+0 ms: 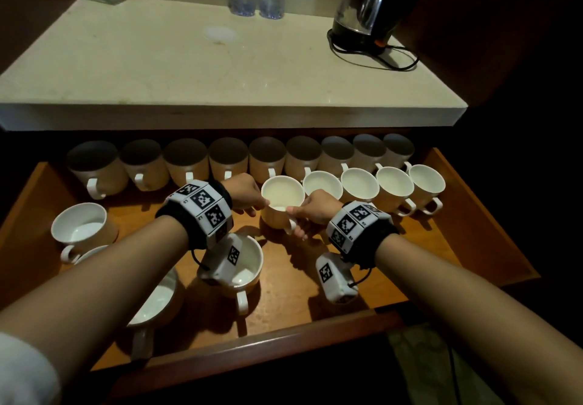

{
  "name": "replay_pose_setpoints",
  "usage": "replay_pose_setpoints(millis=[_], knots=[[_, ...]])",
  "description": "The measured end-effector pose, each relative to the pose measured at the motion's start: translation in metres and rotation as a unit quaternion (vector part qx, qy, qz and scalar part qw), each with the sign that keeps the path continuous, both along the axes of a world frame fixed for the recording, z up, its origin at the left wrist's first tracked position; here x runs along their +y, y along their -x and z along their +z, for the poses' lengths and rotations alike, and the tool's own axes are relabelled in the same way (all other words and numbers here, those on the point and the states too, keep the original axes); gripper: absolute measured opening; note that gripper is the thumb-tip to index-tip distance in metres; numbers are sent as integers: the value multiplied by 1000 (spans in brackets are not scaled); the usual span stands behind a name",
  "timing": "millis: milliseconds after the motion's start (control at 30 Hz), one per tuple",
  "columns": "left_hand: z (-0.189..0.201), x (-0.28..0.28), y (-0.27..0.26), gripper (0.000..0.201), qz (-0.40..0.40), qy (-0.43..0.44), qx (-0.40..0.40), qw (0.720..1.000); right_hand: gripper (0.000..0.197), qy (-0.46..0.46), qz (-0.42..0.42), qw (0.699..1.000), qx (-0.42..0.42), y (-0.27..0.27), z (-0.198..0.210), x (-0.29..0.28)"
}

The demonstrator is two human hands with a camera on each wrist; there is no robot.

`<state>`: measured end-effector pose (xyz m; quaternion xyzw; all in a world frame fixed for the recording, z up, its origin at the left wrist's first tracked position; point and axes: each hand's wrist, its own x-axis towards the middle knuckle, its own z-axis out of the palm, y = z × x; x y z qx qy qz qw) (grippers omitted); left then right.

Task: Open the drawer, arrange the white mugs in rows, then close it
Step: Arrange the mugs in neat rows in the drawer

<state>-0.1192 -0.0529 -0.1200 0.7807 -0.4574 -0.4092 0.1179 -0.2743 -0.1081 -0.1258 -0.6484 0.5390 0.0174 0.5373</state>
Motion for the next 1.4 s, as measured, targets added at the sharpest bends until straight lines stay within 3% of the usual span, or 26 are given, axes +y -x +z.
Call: replay_pose_setpoints(millis=[67,167,267,333,467,567,667,833,1100,1267,1400], knots=[[1,2,-2,32,-4,1,6,1000,35,11,3,1000,4,-1,-1,-1],[4,10,-8,33,-12,-3,14,1000,40,102,47,992,61,-4,-7,-7],[9,20,-20,32,-5,-7,10,1000,44,214,110,961,139,-9,-3,-13],[12,28,-26,30,-6,-19,11,1000,46,263,151,943,140,-15,7,-10],[15,45,-35,22,-27,-56,22,998,42,248,235,937,77,-35,16,15],[13,58,-41,9,-32,-84,22,996,40,207,348,907,117,-51,13,35],[11,70,-45,10,-27,-127,43,991,39,210,407,874,160,-63,7,47],[8,77,-40,14,-18,-133,67,989,26,239,416,863,160,-69,4,48],[2,75,-45,27,26,-28,11,999,21,302,386,859,150,-79,-3,40],[1,74,-49,24,88,19,-3,996,23,332,321,877,131,-85,-2,34],[-1,80,-51,28,93,-19,1,996,30,305,295,893,150,-81,-1,32]])
